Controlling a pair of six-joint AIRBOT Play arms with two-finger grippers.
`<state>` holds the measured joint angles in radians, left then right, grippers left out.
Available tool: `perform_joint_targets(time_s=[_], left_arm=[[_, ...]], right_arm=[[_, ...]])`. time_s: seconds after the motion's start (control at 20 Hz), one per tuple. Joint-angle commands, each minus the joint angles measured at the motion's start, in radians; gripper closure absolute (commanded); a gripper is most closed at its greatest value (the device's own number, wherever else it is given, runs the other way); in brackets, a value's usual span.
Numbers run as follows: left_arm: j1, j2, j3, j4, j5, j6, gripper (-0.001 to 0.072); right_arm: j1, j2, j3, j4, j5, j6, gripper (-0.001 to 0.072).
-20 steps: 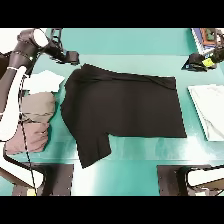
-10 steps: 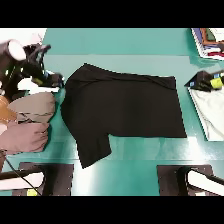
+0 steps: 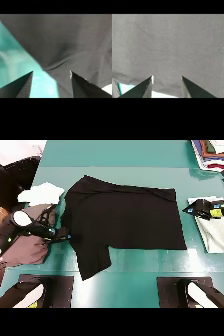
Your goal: Fold the shirts.
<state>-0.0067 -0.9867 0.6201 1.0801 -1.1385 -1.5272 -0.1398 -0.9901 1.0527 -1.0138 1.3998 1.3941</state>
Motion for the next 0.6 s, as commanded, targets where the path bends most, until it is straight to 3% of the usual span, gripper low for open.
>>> perform_joint_targets(time_s=[0.0, 0.15, 0.2, 0.3, 0.55], left_arm=[[-0.004, 0.018, -0.112, -0.12, 0.101, 0.042, 0.0171], [-0.031, 0.019, -0.127, -0.123, 0.149, 0.042, 0.0172], [-0.031, 0.019, -0.127, -0.131, 0.161, 0.042, 0.0212], [-0.031, 0.019, -0.108, -0.125, 0.159, 0.045, 0.0677], [-0.031, 0.025, 0.002, -0.085, 0.058, 0.052, 0.0685]], right_arm=[[-0.001, 0.02, -0.013, 0.002, 0.009, 0.0, 0.0305], [-0.001, 0.02, -0.013, 0.003, 0.015, 0.0, 0.0305], [-0.001, 0.02, -0.013, 0.002, 0.015, 0.0, 0.0305], [-0.02, 0.019, -0.014, -0.011, 0.043, -0.001, 0.0305], [-0.236, 0.02, -0.181, -0.127, 0.108, 0.0, 0.0302]])
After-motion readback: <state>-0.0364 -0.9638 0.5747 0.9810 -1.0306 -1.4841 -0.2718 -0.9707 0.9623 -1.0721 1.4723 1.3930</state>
